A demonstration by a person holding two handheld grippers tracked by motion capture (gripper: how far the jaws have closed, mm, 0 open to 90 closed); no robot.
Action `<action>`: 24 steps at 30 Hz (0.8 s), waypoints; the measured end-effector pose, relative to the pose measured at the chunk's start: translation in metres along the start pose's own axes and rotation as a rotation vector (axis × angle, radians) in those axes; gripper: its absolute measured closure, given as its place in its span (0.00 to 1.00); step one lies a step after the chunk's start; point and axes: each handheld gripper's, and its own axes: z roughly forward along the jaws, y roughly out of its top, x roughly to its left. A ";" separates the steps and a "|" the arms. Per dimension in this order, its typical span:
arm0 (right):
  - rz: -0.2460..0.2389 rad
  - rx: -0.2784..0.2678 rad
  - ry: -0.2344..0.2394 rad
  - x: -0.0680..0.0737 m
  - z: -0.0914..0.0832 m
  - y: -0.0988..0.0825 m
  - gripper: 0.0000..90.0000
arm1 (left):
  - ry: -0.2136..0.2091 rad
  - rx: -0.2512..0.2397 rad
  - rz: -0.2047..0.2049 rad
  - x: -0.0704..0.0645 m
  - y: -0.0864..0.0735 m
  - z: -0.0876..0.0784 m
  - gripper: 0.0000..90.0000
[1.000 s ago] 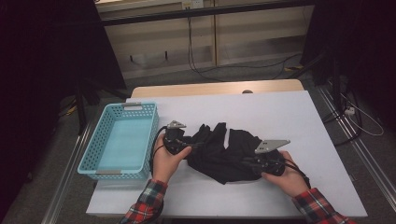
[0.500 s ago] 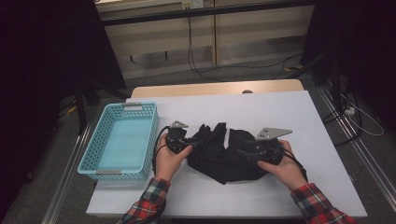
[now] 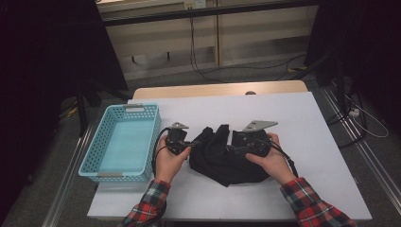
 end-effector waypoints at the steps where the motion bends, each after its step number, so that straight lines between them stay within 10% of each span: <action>1: 0.000 0.003 0.003 0.002 0.003 0.001 0.38 | 0.002 -0.004 -0.002 0.000 0.000 -0.003 0.96; 13: -0.036 0.060 0.041 0.028 0.030 0.005 0.31 | 0.007 -0.023 -0.010 0.002 -0.003 -0.017 0.96; 24: -0.049 0.115 0.077 0.032 0.040 0.000 0.54 | 0.006 -0.018 -0.015 0.003 -0.005 -0.021 0.96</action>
